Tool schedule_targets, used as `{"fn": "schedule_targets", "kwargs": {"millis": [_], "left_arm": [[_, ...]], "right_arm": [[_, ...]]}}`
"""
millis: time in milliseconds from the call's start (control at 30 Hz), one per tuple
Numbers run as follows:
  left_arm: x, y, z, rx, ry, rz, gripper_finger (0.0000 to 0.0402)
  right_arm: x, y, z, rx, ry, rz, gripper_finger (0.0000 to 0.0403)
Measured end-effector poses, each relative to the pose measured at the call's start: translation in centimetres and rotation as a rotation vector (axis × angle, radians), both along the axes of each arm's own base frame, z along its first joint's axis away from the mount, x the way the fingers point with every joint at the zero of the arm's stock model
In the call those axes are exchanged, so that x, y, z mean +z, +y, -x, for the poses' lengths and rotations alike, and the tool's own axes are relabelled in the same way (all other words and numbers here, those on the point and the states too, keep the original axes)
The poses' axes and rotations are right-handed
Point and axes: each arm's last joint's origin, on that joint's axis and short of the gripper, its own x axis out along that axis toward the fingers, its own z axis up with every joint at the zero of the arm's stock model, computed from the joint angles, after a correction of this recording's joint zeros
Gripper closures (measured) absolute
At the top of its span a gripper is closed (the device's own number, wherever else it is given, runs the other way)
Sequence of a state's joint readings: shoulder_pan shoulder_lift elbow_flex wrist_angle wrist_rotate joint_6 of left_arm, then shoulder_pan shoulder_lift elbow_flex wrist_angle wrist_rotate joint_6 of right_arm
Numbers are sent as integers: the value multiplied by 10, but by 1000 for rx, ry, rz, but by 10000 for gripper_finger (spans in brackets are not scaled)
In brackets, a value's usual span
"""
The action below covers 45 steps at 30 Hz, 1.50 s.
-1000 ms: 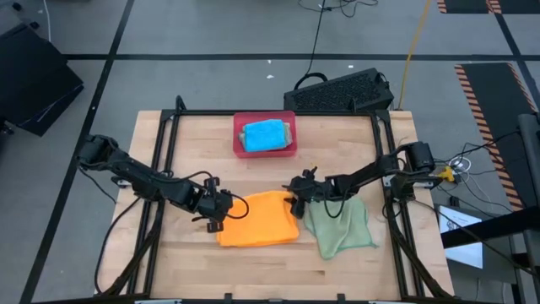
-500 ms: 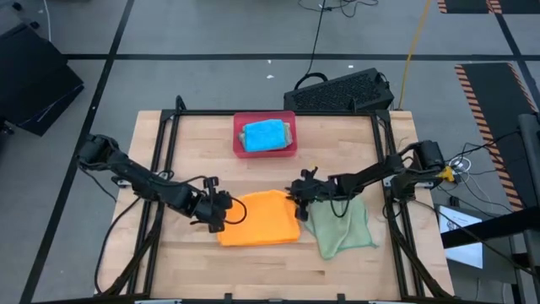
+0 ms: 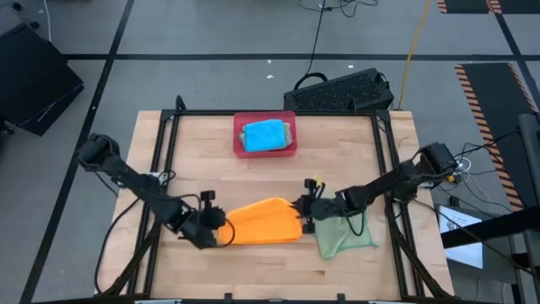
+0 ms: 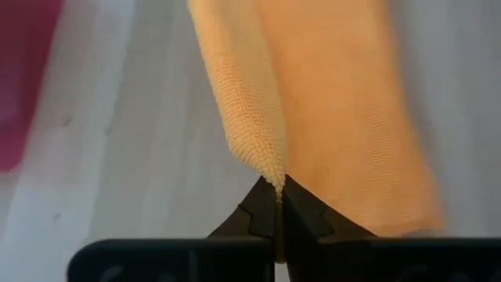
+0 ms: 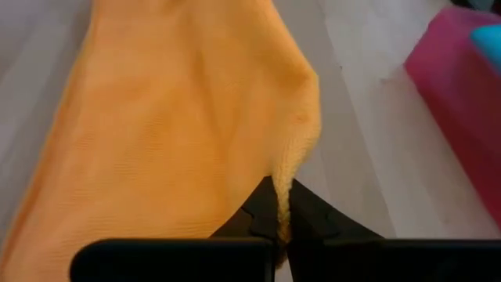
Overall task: Fold microfiber towels
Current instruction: Fold the yellow towel
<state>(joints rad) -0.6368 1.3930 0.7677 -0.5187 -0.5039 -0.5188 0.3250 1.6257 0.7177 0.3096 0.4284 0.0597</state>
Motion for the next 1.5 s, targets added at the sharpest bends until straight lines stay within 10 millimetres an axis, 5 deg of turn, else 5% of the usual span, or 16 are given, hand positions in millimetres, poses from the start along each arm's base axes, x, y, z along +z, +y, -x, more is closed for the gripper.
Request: {"fn": "schedule_targets", "kwargs": {"millis": [367,600,767,1200,1500], "left_arm": [[6,-36,14,-113,-128,69,390],[-11,-44,7,-148,-72,82,396],[-20,-50,2,-138,-73,120,360],[-20,-57,0,-74,-53,319,255],[-22,-50,2,74,-100,255,243]], "right_arm": [[2,36,13,104,-28,67,397],[-5,39,13,115,-8,68,395],[-10,43,11,189,15,-8,389],[-13,46,12,323,106,-293,259],[-3,47,9,316,23,-331,239]]}}
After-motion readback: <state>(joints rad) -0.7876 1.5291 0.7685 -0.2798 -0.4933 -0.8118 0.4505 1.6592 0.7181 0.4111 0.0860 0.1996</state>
